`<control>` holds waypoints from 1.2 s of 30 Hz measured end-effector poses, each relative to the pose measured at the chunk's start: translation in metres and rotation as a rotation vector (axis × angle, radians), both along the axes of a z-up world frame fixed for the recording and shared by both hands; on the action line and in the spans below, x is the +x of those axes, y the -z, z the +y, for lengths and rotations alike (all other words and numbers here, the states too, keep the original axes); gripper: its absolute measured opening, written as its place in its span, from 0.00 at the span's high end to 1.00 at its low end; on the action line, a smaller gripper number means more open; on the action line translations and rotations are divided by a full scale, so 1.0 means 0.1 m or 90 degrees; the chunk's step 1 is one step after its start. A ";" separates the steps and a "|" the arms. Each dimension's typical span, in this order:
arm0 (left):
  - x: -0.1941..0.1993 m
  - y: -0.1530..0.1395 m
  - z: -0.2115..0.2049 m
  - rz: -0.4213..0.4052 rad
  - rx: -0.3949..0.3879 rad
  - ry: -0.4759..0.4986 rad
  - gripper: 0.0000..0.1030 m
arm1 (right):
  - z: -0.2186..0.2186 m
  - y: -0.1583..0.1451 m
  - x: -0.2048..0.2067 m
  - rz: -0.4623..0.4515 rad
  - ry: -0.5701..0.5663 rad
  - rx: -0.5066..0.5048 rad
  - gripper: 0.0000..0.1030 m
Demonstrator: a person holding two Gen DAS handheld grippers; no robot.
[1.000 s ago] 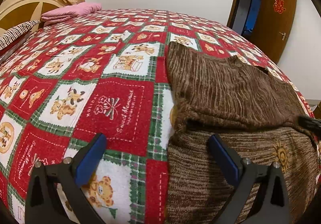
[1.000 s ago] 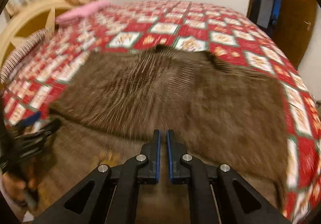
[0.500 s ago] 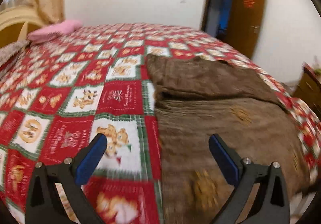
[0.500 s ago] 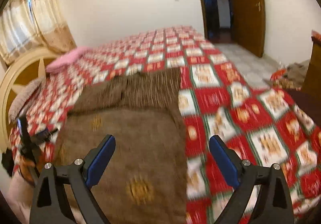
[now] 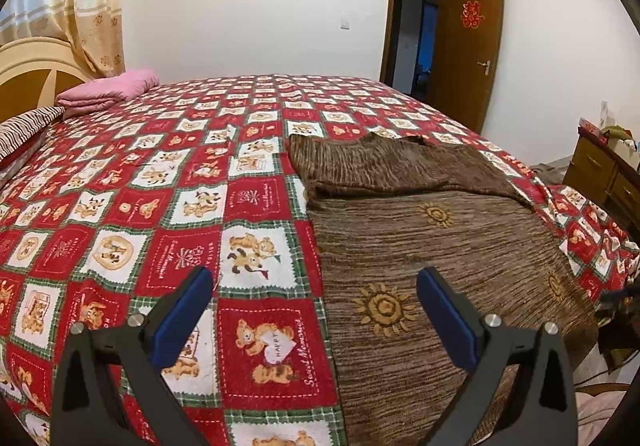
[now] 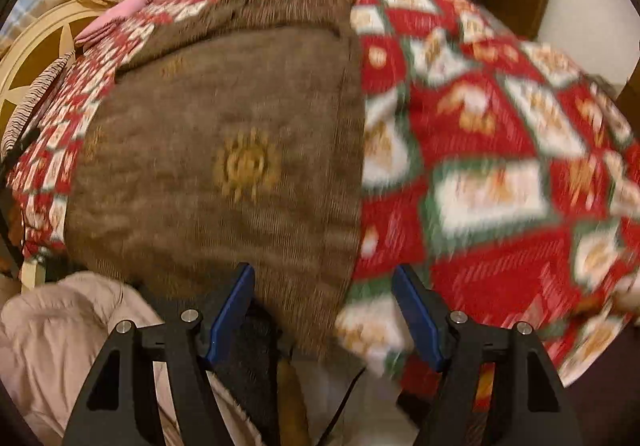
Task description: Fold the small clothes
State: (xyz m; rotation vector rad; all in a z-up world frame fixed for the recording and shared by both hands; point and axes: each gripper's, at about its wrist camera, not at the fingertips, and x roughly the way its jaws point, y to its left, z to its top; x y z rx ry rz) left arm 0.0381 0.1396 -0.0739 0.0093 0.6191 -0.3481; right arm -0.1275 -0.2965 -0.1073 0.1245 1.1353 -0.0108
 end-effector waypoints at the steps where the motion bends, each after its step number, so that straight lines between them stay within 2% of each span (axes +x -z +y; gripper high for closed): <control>1: -0.01 0.00 0.00 -0.001 -0.004 0.001 0.00 | 0.00 0.05 -0.03 0.006 0.000 0.010 0.30; 5: -0.07 -0.04 -0.03 -0.014 -0.010 0.009 0.00 | 0.12 0.16 -0.07 0.016 -0.027 -0.015 0.32; 6: -0.09 -0.06 -0.04 -0.019 -0.004 0.012 0.00 | 0.13 0.16 -0.06 0.022 -0.033 -0.010 0.44; 8: -0.12 -0.08 -0.06 -0.032 0.010 0.014 0.00 | 0.15 0.21 -0.06 0.047 -0.045 0.021 0.56; 10: -0.13 -0.09 -0.06 -0.039 0.011 0.013 0.00 | 0.12 0.27 -0.05 0.061 -0.031 0.024 0.56; 13: -0.10 -0.06 -0.05 -0.030 0.000 0.014 0.00 | -0.05 0.41 -0.03 0.072 0.008 0.072 0.56; 14: -0.09 -0.04 -0.04 -0.026 0.001 0.011 0.00 | -0.11 0.44 -0.02 0.070 0.018 0.097 0.61; 15: -0.08 -0.03 -0.04 -0.024 0.004 0.007 0.00 | -0.14 0.45 -0.02 0.067 0.023 0.114 0.79; 17: -0.08 -0.02 -0.03 -0.023 0.007 0.002 0.00 | -0.18 0.47 -0.02 0.076 0.019 0.141 0.93; 20: -0.05 -0.02 0.01 -0.020 0.002 -0.007 0.00 | -0.15 0.40 0.00 0.076 -0.023 0.192 0.95; 21: -0.04 -0.02 0.02 -0.018 0.000 -0.009 0.00 | -0.10 0.32 0.03 0.070 -0.053 0.216 0.95; 24: 0.00 -0.02 0.08 -0.014 -0.007 -0.010 0.00 | 0.03 0.03 0.19 0.050 -0.107 0.237 0.95; 26: 0.03 -0.01 0.12 -0.009 -0.015 -0.011 0.00 | 0.02 -0.25 0.44 0.004 -0.115 0.282 0.95; 29: 0.10 0.04 0.15 0.008 -0.014 -0.019 0.00 | -0.16 -0.52 0.90 -0.075 -0.077 0.349 0.95; 31: 0.12 0.06 0.17 0.016 -0.009 -0.016 0.00 | -0.28 -0.55 1.12 -0.108 -0.041 0.376 0.95; 34: 0.09 0.04 0.19 0.012 -0.002 0.004 0.00 | -0.50 -0.45 1.55 -0.139 0.048 0.367 0.95; 36: 0.08 0.05 0.21 0.015 -0.001 0.026 0.00 | -0.61 -0.27 1.76 -0.136 0.101 0.332 0.95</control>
